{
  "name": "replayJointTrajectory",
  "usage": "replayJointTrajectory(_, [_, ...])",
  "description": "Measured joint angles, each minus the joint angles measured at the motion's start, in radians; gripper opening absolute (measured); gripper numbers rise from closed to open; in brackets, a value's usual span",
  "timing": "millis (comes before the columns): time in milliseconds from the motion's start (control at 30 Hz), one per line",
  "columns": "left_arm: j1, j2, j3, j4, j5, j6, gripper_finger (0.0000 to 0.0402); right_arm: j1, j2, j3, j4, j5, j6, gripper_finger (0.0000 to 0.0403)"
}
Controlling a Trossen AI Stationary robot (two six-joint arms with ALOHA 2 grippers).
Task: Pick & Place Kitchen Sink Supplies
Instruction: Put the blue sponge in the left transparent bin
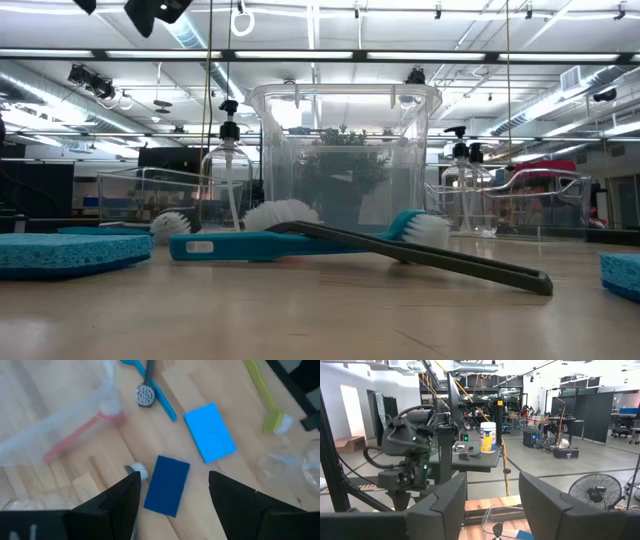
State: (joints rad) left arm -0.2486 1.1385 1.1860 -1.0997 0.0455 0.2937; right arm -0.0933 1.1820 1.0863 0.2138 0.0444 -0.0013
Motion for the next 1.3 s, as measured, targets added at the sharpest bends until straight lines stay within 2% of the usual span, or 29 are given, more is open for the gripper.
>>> replayJointTrajectory(167, [-0.035, 0.021, -0.039, 0.001, -0.014, -0.017, 0.0238, 0.000, 0.000, 0.000, 0.000, 0.000, 0.000, 0.0185])
replayJointTrajectory(467, [-0.059, 0.019, -0.185, 0.011, -0.011, -0.021, 0.0238, 0.000, 0.000, 0.000, -0.003, 0.000, 0.000, 0.0185])
replayJointTrajectory(700, [-0.059, 0.020, -0.310, 0.123, -0.013, -0.021, 0.0238, 0.000, 0.000, 0.000, -0.007, 0.000, 0.000, 0.0185])
replayJointTrajectory(1033, [-0.059, 0.020, -0.427, 0.263, -0.131, -0.010, 0.0238, 0.000, 0.000, 0.000, -0.007, 0.002, 0.000, 0.0185])
replayJointTrajectory(1300, [-0.071, 0.020, -0.476, 0.338, -0.104, 0.109, 0.0238, 0.000, 0.000, 0.000, -0.007, 0.002, 0.000, 0.0185])
